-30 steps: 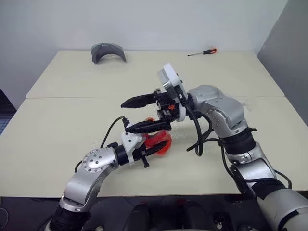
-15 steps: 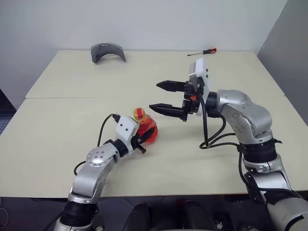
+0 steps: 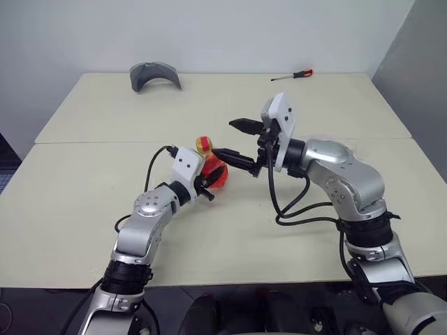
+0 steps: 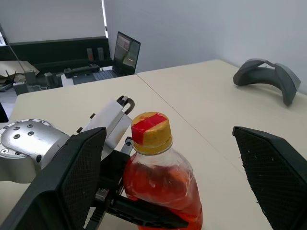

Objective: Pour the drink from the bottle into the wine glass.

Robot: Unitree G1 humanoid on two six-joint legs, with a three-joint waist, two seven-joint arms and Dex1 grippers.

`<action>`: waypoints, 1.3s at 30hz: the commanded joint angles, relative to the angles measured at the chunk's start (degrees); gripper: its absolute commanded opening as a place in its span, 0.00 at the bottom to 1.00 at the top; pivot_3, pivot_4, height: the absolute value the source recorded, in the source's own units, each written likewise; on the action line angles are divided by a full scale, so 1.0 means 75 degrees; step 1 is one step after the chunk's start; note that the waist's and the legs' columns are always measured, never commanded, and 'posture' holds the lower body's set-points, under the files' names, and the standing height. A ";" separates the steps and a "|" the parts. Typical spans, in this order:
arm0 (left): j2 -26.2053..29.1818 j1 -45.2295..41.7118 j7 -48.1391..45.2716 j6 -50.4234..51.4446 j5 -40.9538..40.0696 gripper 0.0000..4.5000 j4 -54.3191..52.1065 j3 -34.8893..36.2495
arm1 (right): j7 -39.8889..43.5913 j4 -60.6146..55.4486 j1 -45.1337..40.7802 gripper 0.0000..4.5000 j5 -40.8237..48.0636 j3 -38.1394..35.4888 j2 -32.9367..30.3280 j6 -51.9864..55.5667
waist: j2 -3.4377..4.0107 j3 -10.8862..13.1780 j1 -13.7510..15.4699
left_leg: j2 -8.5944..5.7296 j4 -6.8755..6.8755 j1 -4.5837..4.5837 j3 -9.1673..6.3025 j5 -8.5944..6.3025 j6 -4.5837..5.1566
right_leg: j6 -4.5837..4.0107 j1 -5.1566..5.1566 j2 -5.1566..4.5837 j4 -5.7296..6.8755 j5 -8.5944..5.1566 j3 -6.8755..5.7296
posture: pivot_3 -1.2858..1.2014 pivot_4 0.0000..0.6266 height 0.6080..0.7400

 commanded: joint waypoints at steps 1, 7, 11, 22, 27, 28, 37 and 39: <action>0.0036 -0.0254 -0.0164 -0.0098 -0.0107 0.23 -0.0170 0.0128 | -0.0073 0.0138 -0.0383 1.00 -0.0142 -0.0001 0.0158 -0.0338 | 0.0000 0.0000 -0.0001 | 0.0000 0.0000 -0.0001 0.0002 0.0000 0.0000 | 0.0000 -0.0002 0.0000 0.0001 0.0000 0.0002 | 0.52 0.24 1.00; 0.0019 -0.0393 -0.0234 0.0067 -0.0136 0.23 -0.0216 0.0146 | -0.0215 0.0568 -0.0582 1.00 -0.0514 0.0122 0.0398 -0.0650 | 0.0000 0.0000 -0.0006 | 0.0000 0.0000 0.0001 -0.0002 0.0000 0.0001 | 0.0000 -0.0005 0.0000 0.0011 0.0000 -0.0002 | 0.52 0.24 1.00; 0.0022 -0.0409 -0.0245 0.0141 -0.0180 0.23 -0.0246 0.0178 | -0.0166 0.0546 -0.0515 1.00 -0.0578 0.0192 0.0446 -0.0703 | 0.0000 0.0000 -0.0006 | 0.0000 0.0001 0.0000 0.0000 0.0000 0.0000 | 0.0000 -0.0004 0.0000 0.0008 0.0000 0.0001 | 0.52 0.24 1.00; 0.0008 -0.0441 -0.0317 0.0223 -0.0225 0.23 -0.0352 0.0140 | 0.0013 0.0601 -0.0469 1.00 -0.0582 0.0289 0.0614 -0.0664 | 0.0000 0.0000 -0.0006 | 0.0000 0.0000 0.0001 -0.0001 0.0000 0.0000 | 0.0000 -0.0005 0.0000 0.0011 0.0000 0.0000 | 0.52 0.24 1.00; 0.0030 -0.0426 -0.0392 0.0188 -0.0197 0.23 -0.0367 0.0127 | -0.0012 0.0694 -0.0490 1.00 -0.0683 0.0368 0.0709 -0.0744 | 0.0001 0.0000 -0.0006 | 0.0000 0.0001 0.0000 -0.0001 0.0000 0.0000 | 0.0000 -0.0005 0.0000 0.0010 0.0000 0.0001 | 0.52 0.24 1.00; 0.0034 -0.0411 -0.0402 0.0181 -0.0194 0.23 -0.0373 0.0124 | -0.0007 0.0711 -0.0490 1.00 -0.0715 0.0398 0.0720 -0.0786 | 0.0001 0.0000 -0.0006 | 0.0000 0.0001 0.0000 0.0000 0.0000 0.0000 | 0.0000 -0.0005 0.0000 0.0010 0.0000 0.0001 | 0.52 0.24 1.00; 0.0028 -0.0244 -0.0440 0.0106 -0.0176 0.23 -0.0459 0.0072 | -0.0032 0.0942 -0.0568 1.00 -0.0889 0.0436 0.0813 -0.1033 | 0.0001 0.0000 -0.0006 | 0.0000 0.0000 0.0000 -0.0001 0.0000 0.0000 | 0.0000 -0.0006 0.0000 0.0010 0.0000 0.0001 | 0.52 0.24 1.00; 0.0030 -0.0222 -0.0453 0.0074 -0.0170 0.23 -0.0446 0.0076 | -0.0030 0.0964 -0.0564 0.92 -0.0897 0.0419 0.0843 -0.1056 | 0.0001 0.0000 -0.0006 | 0.0000 0.0001 0.0000 -0.0001 0.0000 0.0000 | 0.0000 -0.0006 0.0000 0.0010 0.0000 0.0001 | 0.52 0.24 1.00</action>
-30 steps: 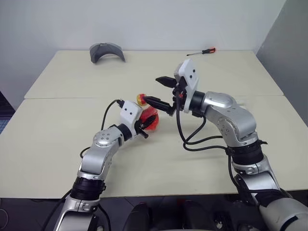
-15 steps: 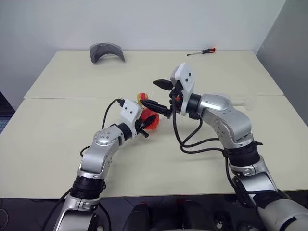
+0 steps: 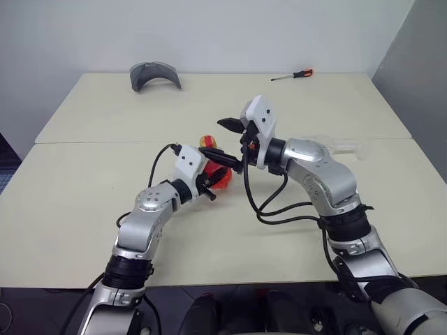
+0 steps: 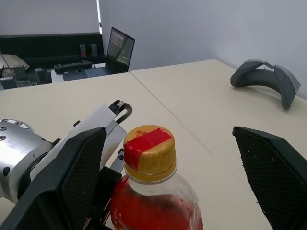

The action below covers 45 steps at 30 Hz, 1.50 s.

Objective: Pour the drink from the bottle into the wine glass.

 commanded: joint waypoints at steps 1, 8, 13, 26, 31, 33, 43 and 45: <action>0.0025 -0.0028 -0.0089 -0.0205 -0.0079 0.23 -0.0482 0.0077 | 0.0053 -0.0137 -0.0180 0.86 0.0022 -0.0047 0.0078 -0.0182 | 0.0000 0.0000 0.0000 | 0.0000 0.0000 0.0000 0.0000 0.0000 0.0000 | 0.0000 0.0000 0.0000 0.0000 0.0000 0.0000 | 0.52 0.24 1.00; 0.0011 -0.0011 -0.0124 -0.0309 -0.0035 0.23 -0.0376 0.0074 | 0.0165 -0.0144 -0.0159 0.31 0.0026 -0.0088 0.0121 -0.0217 | 0.0000 0.0000 -0.0001 | 0.0000 0.0000 0.0000 0.0000 0.0000 0.0000 | 0.0000 0.0000 0.0000 0.0000 0.0000 0.0000 | 0.52 0.24 1.00; 0.0018 -0.0036 -0.0166 -0.0388 -0.0018 0.22 -0.0251 0.0104 | 0.0249 -0.0123 -0.0155 0.00 0.0034 -0.0089 0.0103 -0.0225 | 0.0000 0.0000 0.0000 | 0.0000 0.0001 0.0000 -0.0001 0.0000 0.0000 | 0.0000 0.0000 0.0000 0.0000 0.0000 -0.0001 | 0.52 0.24 1.00; 0.0042 0.0023 -0.0197 -0.0428 -0.0017 0.22 -0.0239 0.0152 | 0.0554 -0.0018 -0.0266 0.00 0.0182 -0.0251 -0.0077 -0.0286 | 0.0000 0.0000 -0.0001 | 0.0000 0.0000 0.0000 -0.0001 0.0000 0.0000 | 0.0000 0.0000 0.0000 0.0000 0.0000 -0.0001 | 0.52 0.24 1.00; 0.0077 0.0041 -0.0203 -0.0449 -0.0029 0.22 -0.0239 0.0170 | 0.0835 -0.0200 -0.0159 0.00 0.0388 -0.0351 -0.0315 -0.0228 | 0.0000 0.0000 -0.0001 | 0.0000 0.0001 0.0000 0.0000 0.0000 0.0000 | 0.0000 0.0000 0.0000 -0.0001 0.0000 0.0000 | 0.52 0.24 1.00; 0.0095 0.0047 -0.0207 -0.0451 -0.0032 0.22 -0.0244 0.0178 | 0.0996 -0.0341 -0.0053 0.00 0.0469 -0.0305 -0.0469 -0.0218 | 0.0000 0.0000 0.0000 | 0.0000 0.0000 0.0000 0.0000 0.0000 0.0001 | 0.0000 0.0000 0.0000 -0.0001 0.0000 0.0000 | 0.52 0.24 1.00; 0.0121 -0.0035 -0.0198 -0.0437 -0.0035 0.22 -0.0204 0.0176 | 0.0991 -0.0387 0.0068 0.35 0.0593 -0.0288 -0.0472 -0.0132 | 0.0000 0.0000 -0.0005 | 0.0000 0.0000 0.0001 -0.0001 -0.0001 0.0001 | 0.0000 0.0001 0.0000 0.0003 0.0000 -0.0001 | 0.52 0.24 1.00; 0.0121 -0.0041 -0.0196 -0.0431 -0.0034 0.22 -0.0209 0.0173 | 0.0969 -0.0366 0.0041 0.51 0.0569 -0.0254 -0.0448 -0.0167 | 0.0000 0.0000 -0.0004 | 0.0000 0.0002 0.0001 0.0000 -0.0001 0.0001 | 0.0000 0.0002 0.0000 0.0001 0.0000 0.0001 | 0.52 0.24 1.00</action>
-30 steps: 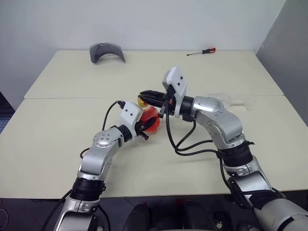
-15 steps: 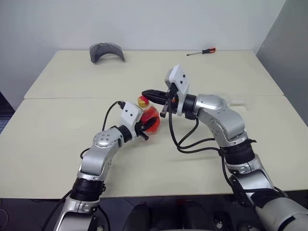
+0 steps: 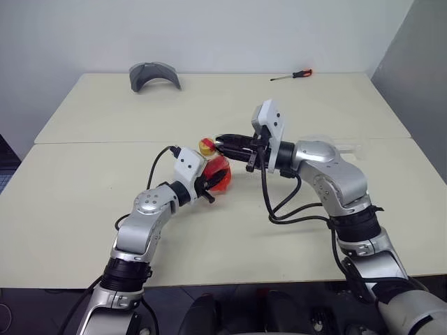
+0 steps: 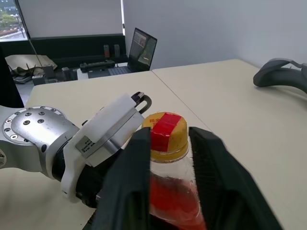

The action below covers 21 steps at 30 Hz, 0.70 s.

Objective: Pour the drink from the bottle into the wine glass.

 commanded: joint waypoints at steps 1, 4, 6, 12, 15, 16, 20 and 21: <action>0.0050 -0.0140 -0.0046 -0.0195 -0.0060 0.22 -0.0291 0.0163 | 0.0000 -0.0248 -0.0164 0.60 0.0047 -0.0068 0.0058 -0.0152 | 0.0000 0.0000 0.0000 | 0.0000 0.0000 0.0000 0.0000 0.0000 0.0000 | 0.0000 0.0000 0.0000 -0.0001 0.0000 0.0000 | 0.52 0.24 1.00; 0.0059 -0.0143 -0.0054 -0.0194 -0.0061 0.22 -0.0293 0.0166 | 0.0032 -0.0262 -0.0164 0.83 0.0056 -0.0036 0.0067 -0.0139 | 0.0000 0.0000 0.0000 | 0.0000 -0.0001 0.0000 0.0000 0.0000 0.0000 | 0.0000 -0.0001 0.0000 -0.0001 0.0000 -0.0001 | 0.52 0.24 1.00; 0.0063 -0.0151 -0.0056 -0.0192 -0.0060 0.22 -0.0291 0.0166 | 0.0039 -0.0298 -0.0153 0.84 0.0061 -0.0007 0.0081 -0.0124 | 0.0000 0.0000 0.0000 | 0.0000 -0.0001 0.0000 0.0000 0.0000 0.0000 | 0.0000 -0.0001 0.0000 -0.0001 0.0000 0.0000 | 0.52 0.24 1.00; 0.0032 -0.0177 -0.0042 -0.0168 -0.0062 0.22 -0.0319 0.0124 | -0.0073 -0.0134 -0.0222 0.84 -0.0129 0.0146 0.0297 -0.0304 | 0.0000 0.0000 -0.0001 | 0.0000 -0.0001 0.0000 -0.0001 0.0000 0.0000 | 0.0000 -0.0001 0.0000 0.0000 0.0000 -0.0001 | 0.52 0.24 1.00; 0.0030 -0.0197 -0.0044 -0.0166 -0.0063 0.22 -0.0315 0.0112 | -0.0116 0.0018 -0.0303 0.84 -0.0231 0.0175 0.0411 -0.0426 | 0.0000 0.0000 0.0000 | 0.0000 0.0000 0.0000 0.0000 0.0000 -0.0001 | 0.0000 -0.0001 0.0000 0.0000 0.0000 -0.0001 | 0.52 0.24 1.00; 0.0033 -0.0199 -0.0047 -0.0163 -0.0067 0.22 -0.0319 0.0113 | -0.0109 0.0049 -0.0323 0.84 -0.0245 0.0176 0.0445 -0.0450 | 0.0000 0.0000 -0.0001 | 0.0000 0.0000 0.0000 0.0000 0.0000 -0.0001 | 0.0000 -0.0001 0.0000 0.0000 0.0000 0.0000 | 0.52 0.24 1.00; 0.0032 -0.0193 -0.0034 -0.0144 -0.0071 0.22 -0.0363 0.0113 | -0.0203 0.0276 -0.0430 0.84 -0.0418 0.0209 0.0577 -0.0637 | 0.0000 0.0000 -0.0002 | 0.0000 0.0000 0.0000 0.0000 0.0001 -0.0001 | 0.0000 -0.0002 0.0000 -0.0001 0.0000 0.0000 | 0.52 0.24 1.00; 0.0024 -0.0189 -0.0024 -0.0136 -0.0070 0.22 -0.0379 0.0107 | -0.0238 0.0338 -0.0447 0.84 -0.0468 0.0213 0.0595 -0.0688 | 0.0000 0.0000 -0.0003 | 0.0000 0.0000 0.0000 0.0000 0.0001 -0.0001 | 0.0000 -0.0002 0.0000 0.0000 0.0000 0.0000 | 0.52 0.24 1.00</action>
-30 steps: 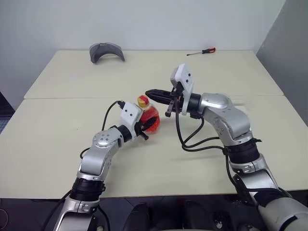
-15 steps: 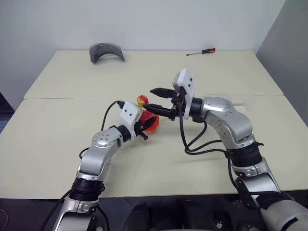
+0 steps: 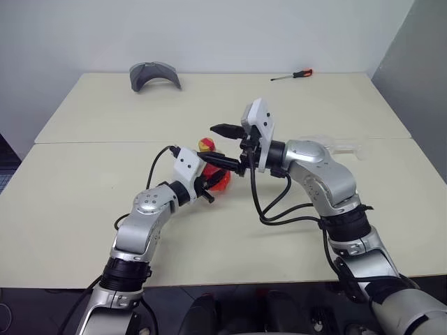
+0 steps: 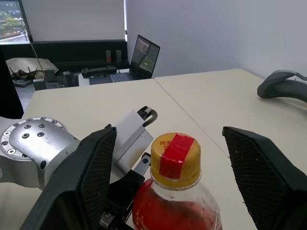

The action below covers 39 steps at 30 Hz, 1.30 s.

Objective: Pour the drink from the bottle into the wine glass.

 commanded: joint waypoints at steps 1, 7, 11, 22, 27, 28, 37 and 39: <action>-0.0006 -0.0176 -0.0023 -0.0133 -0.0069 0.22 -0.0391 0.0103 | -0.0091 0.0069 -0.0260 0.84 -0.0196 0.0049 0.0113 -0.0335 | 0.0000 0.0000 0.0001 | 0.0000 0.0000 0.0000 0.0000 0.0000 0.0000 | 0.0000 0.0000 0.0000 0.0000 0.0000 -0.0001 | 0.52 0.24 1.00; -0.0017 -0.0115 -0.0012 -0.0123 -0.0079 0.21 -0.0469 0.0087 | -0.0133 0.0264 -0.0258 0.84 -0.0453 0.0118 0.0155 -0.0553 | 0.0000 0.0000 0.0001 | 0.0000 0.0000 0.0000 0.0000 0.0000 0.0000 | 0.0000 0.0000 0.0000 0.0001 0.0000 -0.0001 | 0.52 0.24 1.00; -0.0045 -0.0097 0.0005 -0.0117 -0.0084 0.21 -0.0501 0.0071 | -0.0180 0.0369 -0.0234 0.84 -0.0616 0.0174 0.0148 -0.0667 | 0.0000 0.0000 0.0001 | 0.0000 0.0000 0.0000 0.0000 0.0000 0.0000 | 0.0000 -0.0001 0.0000 0.0001 0.0000 -0.0001 | 0.52 0.24 1.00; -0.0062 -0.0052 -0.0022 -0.0094 -0.0091 0.21 -0.0560 0.0049 | -0.0247 0.0466 -0.0212 0.84 -0.0728 0.0060 0.0118 -0.0725 | 0.0000 0.0000 0.0001 | 0.0000 0.0000 0.0000 0.0001 0.0000 0.0000 | 0.0000 0.0000 0.0000 0.0001 0.0000 0.0000 | 0.52 0.24 1.00; -0.0042 -0.0062 -0.0129 0.0021 -0.0195 0.21 -0.0557 0.0070 | -0.0192 0.0617 -0.0264 0.84 -0.0787 -0.0055 -0.0005 -0.0786 | 0.0000 0.0000 0.0001 | 0.0000 0.0000 0.0000 0.0001 0.0000 0.0000 | 0.0000 0.0000 0.0000 0.0001 0.0000 -0.0001 | 0.52 0.24 1.00; -0.0042 -0.0063 -0.0138 0.0028 -0.0206 0.21 -0.0560 0.0078 | -0.0174 0.0630 -0.0261 0.84 -0.0795 -0.0071 -0.0038 -0.0797 | 0.0000 0.0000 0.0001 | 0.0000 0.0000 0.0000 0.0001 0.0000 0.0000 | 0.0000 0.0000 0.0000 0.0001 0.0000 0.0000 | 0.52 0.24 1.00; -0.0052 -0.0094 -0.0187 0.0039 -0.0163 0.21 -0.0509 0.0109 | -0.0072 0.0657 -0.0125 0.84 -0.0805 -0.0230 -0.0428 -0.0768 | 0.0000 0.0000 0.0001 | 0.0000 0.0000 0.0000 0.0001 0.0000 0.0000 | 0.0000 0.0000 0.0000 0.0001 0.0000 0.0000 | 0.52 0.24 1.00; -0.0060 -0.0135 -0.0193 0.0018 -0.0150 0.21 -0.0457 0.0107 | -0.0047 0.0623 -0.0050 0.84 -0.0809 -0.0243 -0.0533 -0.0778 | 0.0000 0.0000 0.0001 | 0.0000 0.0000 0.0000 0.0001 0.0000 0.0000 | 0.0000 0.0000 0.0000 0.0001 0.0000 -0.0001 | 0.52 0.24 1.00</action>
